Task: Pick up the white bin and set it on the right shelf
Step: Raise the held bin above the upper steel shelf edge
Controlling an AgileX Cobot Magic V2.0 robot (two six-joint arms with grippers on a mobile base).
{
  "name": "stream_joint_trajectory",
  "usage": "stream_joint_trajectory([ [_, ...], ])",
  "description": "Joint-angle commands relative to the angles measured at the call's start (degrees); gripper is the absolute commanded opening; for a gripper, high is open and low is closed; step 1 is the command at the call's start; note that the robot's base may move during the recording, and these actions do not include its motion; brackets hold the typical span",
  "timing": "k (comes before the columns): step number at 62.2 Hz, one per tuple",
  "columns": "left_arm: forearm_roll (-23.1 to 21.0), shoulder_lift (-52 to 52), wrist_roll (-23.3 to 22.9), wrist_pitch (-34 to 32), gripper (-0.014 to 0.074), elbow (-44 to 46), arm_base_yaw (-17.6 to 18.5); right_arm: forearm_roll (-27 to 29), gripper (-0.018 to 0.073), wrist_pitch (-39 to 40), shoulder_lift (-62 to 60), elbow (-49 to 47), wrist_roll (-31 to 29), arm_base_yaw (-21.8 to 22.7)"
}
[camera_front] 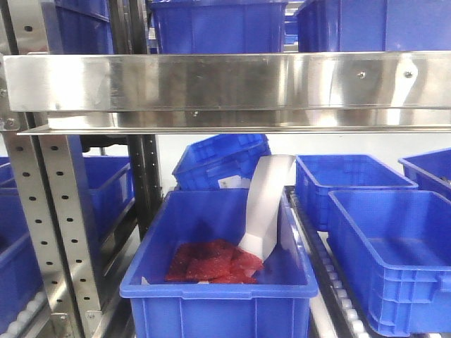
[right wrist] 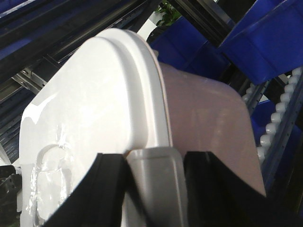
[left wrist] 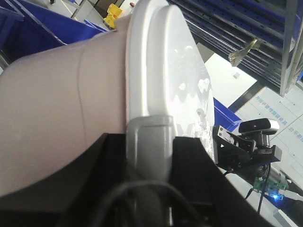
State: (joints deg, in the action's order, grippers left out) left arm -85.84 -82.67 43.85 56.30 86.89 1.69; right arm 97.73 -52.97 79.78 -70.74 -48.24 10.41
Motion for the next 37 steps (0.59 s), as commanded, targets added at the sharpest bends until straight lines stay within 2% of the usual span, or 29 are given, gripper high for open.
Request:
stream_joint_trajectory([
  [1, -6.11, 2.57, 1.17, 18.25, -0.0117, 1.92, 3.58, 3.87, 0.0053, -11.95, -2.63, -2.05, -0.89, -2.61],
  [37, -6.11, 2.57, 1.17, 18.25, -0.0117, 1.92, 3.58, 3.87, 0.0053, -11.84, -2.63, -2.05, -0.89, -2.61],
])
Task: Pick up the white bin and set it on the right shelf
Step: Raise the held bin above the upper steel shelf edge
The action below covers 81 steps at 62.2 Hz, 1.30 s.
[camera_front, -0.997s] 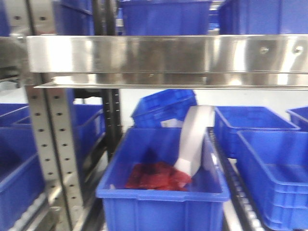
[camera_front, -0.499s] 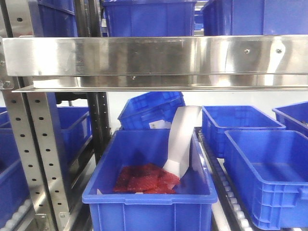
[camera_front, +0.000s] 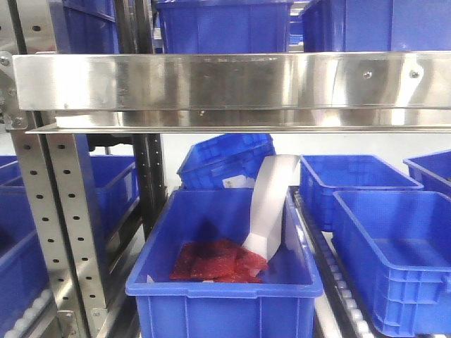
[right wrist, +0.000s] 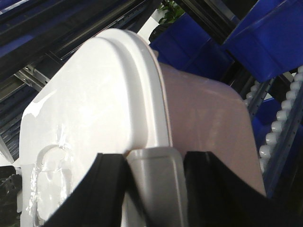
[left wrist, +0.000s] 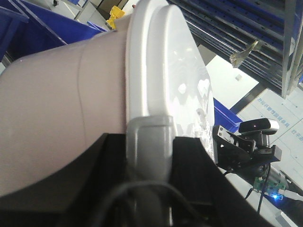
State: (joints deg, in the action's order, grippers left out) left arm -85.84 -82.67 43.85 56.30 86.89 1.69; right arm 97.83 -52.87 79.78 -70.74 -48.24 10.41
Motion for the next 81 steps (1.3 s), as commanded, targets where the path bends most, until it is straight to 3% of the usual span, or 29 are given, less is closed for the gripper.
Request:
stream_joint_trajectory([
  [1, -6.11, 2.57, 1.17, 18.25, -0.0117, 1.92, 3.58, 3.76, 0.0053, -11.93, -2.63, -2.05, -0.89, -2.61],
  [81, -6.30, 2.48, 1.17, 16.60, -0.0117, 1.92, 3.70, 4.60, 0.0053, -11.54, -2.63, -2.05, -0.84, -2.55],
])
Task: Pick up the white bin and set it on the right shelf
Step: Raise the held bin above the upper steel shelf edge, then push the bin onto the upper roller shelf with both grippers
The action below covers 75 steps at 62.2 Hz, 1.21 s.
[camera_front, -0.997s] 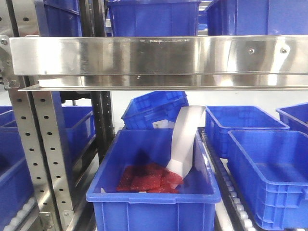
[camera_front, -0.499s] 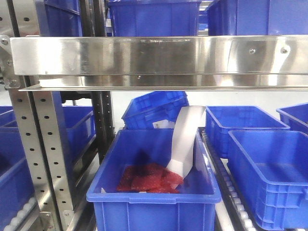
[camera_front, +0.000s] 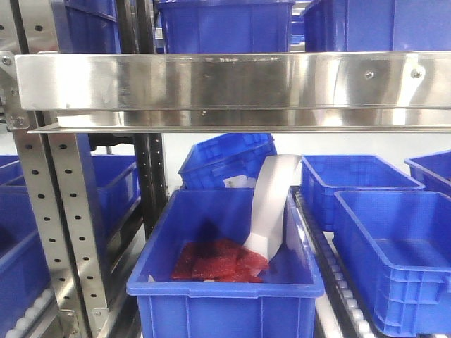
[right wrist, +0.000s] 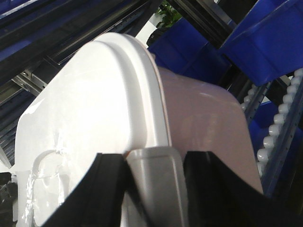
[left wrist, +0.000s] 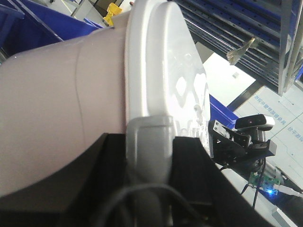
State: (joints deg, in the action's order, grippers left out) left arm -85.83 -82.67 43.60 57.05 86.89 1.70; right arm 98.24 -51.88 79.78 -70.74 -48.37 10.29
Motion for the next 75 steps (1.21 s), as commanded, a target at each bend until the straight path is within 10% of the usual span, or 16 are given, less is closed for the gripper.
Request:
stream_joint_trajectory([
  [1, -6.31, 2.48, 1.42, 15.27, -0.0117, 1.92, 3.69, 4.42, 0.0053, -12.39, -2.63, -2.05, -0.71, -2.43],
  [60, -5.27, -19.55, 5.32, -1.10, -0.0108, 15.90, 3.69, 9.45, 0.0056, -9.78, 22.11, -20.11, 0.69, -3.66],
  [75, -5.03, -20.42, 9.37, -2.58, 0.0208, 15.90, 3.69, 9.57, 0.0256, -10.18, 24.69, -20.18, -0.92, -3.67],
])
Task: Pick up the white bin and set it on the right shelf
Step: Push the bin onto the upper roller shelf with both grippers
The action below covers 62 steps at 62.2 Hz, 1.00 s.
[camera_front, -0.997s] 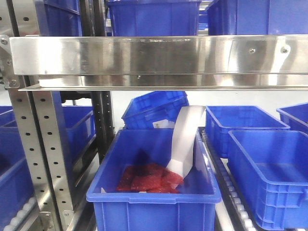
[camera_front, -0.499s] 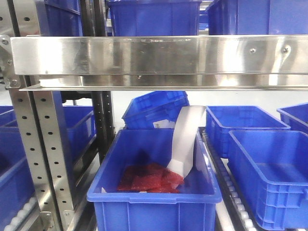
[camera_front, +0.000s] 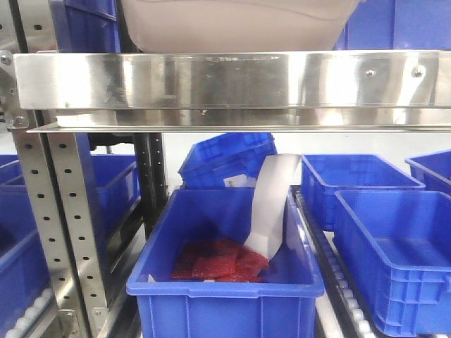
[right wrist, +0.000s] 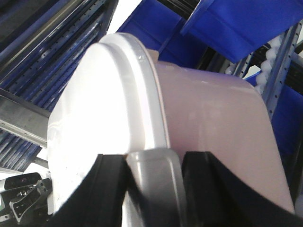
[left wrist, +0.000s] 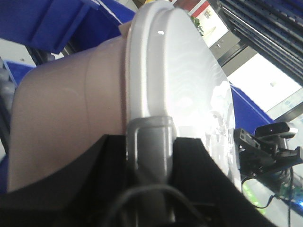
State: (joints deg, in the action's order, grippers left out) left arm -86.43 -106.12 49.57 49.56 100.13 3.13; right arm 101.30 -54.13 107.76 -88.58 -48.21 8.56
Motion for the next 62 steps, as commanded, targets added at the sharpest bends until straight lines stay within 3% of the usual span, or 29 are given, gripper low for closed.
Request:
stream_joint_trajectory([
  [1, -4.32, 3.02, 3.38, 4.79, 0.0242, 2.65, 2.26, 6.50, 0.0292, -7.94, -3.28, -2.33, -1.23, -1.94],
  [6, -4.32, 3.02, 3.38, 3.73, 0.0426, 2.65, 2.26, 6.57, 0.0498, -7.25, -3.28, -2.33, -2.00, -1.94],
  [11, -4.23, 3.02, 3.38, 3.18, 0.0524, 2.65, 2.26, 6.52, 0.0652, -7.20, -3.28, -2.33, -2.72, -1.94],
  [24, -3.55, 3.02, 4.75, -0.19, 0.0544, 2.74, 2.15, 6.16, 0.0629, -5.83, -3.28, -2.33, -5.16, -1.73],
  [39, 6.99, 3.26, 5.11, -2.07, 0.0544, 3.19, 2.14, 2.70, 0.0629, -2.93, -3.44, -2.33, -8.84, 1.27],
  [46, 14.40, 3.26, 4.84, -2.07, 0.0543, 5.08, 2.14, -2.85, 0.0629, -1.00, -3.92, -2.73, -9.43, 2.93],
  [62, 24.74, 4.34, 2.38, -0.58, 0.0529, 11.98, 2.14, -18.91, 0.0628, -0.93, -5.71, -7.93, -9.38, 4.63],
])
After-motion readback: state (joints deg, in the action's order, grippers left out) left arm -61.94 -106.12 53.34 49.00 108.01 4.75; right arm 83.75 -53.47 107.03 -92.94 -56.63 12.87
